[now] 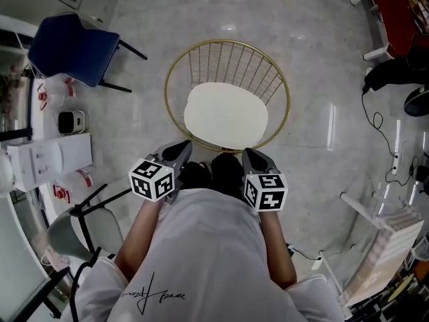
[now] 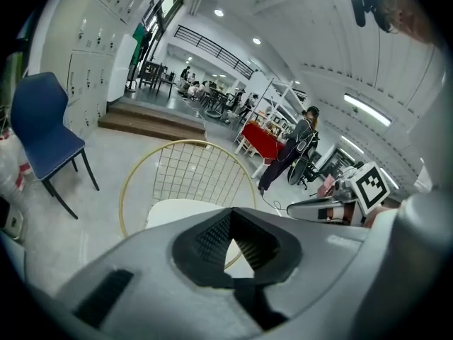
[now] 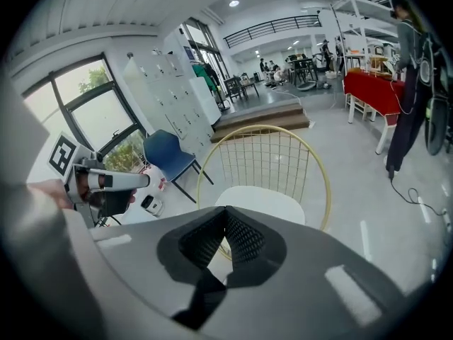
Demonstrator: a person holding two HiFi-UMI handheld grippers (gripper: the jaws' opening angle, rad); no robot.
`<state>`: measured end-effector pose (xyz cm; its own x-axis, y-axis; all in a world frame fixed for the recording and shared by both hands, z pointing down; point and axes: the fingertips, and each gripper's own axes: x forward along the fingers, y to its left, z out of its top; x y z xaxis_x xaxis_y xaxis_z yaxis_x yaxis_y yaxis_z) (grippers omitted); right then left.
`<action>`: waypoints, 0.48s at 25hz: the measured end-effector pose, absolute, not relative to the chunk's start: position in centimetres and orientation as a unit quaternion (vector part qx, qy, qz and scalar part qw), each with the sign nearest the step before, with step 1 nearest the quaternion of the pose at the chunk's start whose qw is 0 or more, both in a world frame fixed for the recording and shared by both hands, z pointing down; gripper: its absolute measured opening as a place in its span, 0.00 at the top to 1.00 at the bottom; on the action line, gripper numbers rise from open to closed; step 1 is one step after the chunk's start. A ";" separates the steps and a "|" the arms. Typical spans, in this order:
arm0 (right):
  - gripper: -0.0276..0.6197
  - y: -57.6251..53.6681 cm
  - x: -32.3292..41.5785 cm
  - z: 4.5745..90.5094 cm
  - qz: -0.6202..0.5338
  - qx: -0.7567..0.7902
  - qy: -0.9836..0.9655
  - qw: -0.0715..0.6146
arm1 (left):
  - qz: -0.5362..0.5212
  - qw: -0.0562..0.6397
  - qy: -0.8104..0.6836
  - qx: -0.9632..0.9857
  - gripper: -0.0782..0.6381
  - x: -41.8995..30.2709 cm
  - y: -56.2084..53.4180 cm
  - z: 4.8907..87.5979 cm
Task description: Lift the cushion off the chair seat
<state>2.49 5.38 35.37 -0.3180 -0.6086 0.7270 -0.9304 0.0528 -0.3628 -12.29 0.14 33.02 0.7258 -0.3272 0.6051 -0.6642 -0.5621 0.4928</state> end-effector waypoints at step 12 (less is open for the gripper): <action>0.95 3.9 1.8 36.8 0.441 0.608 -0.633 0.187 | 0.257 0.386 -0.230 0.856 0.89 -13.3 -4.0 35.2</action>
<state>1.83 3.86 36.84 -0.1909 -0.6043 0.7735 -0.9351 -0.1278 -0.3306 -13.30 -4.02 35.22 0.7622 -0.1948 0.6174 -0.5917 -0.5966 0.5422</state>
